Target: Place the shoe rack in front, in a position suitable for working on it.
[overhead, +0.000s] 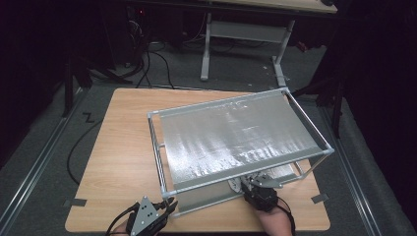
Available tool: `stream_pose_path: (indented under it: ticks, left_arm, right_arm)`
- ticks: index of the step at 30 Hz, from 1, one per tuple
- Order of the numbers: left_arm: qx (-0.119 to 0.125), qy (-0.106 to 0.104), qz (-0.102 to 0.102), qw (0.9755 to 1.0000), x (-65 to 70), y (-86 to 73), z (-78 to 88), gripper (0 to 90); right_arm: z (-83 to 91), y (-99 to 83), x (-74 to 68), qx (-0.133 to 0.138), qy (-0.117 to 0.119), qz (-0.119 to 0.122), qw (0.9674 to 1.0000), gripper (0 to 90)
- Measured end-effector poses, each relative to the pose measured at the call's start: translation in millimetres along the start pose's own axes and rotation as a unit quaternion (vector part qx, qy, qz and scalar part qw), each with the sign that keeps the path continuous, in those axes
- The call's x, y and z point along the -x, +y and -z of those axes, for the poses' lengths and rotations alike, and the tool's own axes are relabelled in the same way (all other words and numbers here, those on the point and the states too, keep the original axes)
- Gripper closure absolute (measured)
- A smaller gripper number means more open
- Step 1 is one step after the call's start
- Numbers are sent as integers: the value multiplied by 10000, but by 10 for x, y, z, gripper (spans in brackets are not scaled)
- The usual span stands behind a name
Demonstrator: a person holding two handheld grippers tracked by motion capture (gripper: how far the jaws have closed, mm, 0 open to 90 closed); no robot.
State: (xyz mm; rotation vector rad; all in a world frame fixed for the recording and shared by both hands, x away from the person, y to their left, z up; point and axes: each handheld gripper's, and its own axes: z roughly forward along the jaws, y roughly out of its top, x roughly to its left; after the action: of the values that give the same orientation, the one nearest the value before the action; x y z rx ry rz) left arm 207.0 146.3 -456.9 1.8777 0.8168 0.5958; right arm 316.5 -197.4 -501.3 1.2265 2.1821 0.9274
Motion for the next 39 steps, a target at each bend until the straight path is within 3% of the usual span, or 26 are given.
stream_pose_path:
  ticks: [9, 17, 19, 32, 35, 39]
  left_arm:
    - [-3, -1, -1, 10000, 0, 0, 0, 791]
    - [-7, 17, 10, 10000, 4, 2, -3, 794]
    - [-11, 19, 9, 10000, 4, 2, -3, 794]
    - [7, 3, 80, 10000, 19, 0, -4, 797]
    - [5, -4, 80, 10000, 27, 2, -7, 798]
    - [13, -1, 77, 10000, 29, 0, -8, 798]
  right_arm:
    - [-38, 38, -315, 124, 352, 330, 9988, 632]
    - [-62, 107, -661, 112, 519, 625, 9966, 648]
    - [-66, 117, -710, 81, 536, 606, 9967, 652]
    - [-71, 200, -1416, 183, 1206, 1026, 9872, 661]
    - [-84, 207, -1536, 339, 1341, 1144, 9838, 668]
    - [-75, 212, -1633, 295, 1478, 1085, 9826, 672]
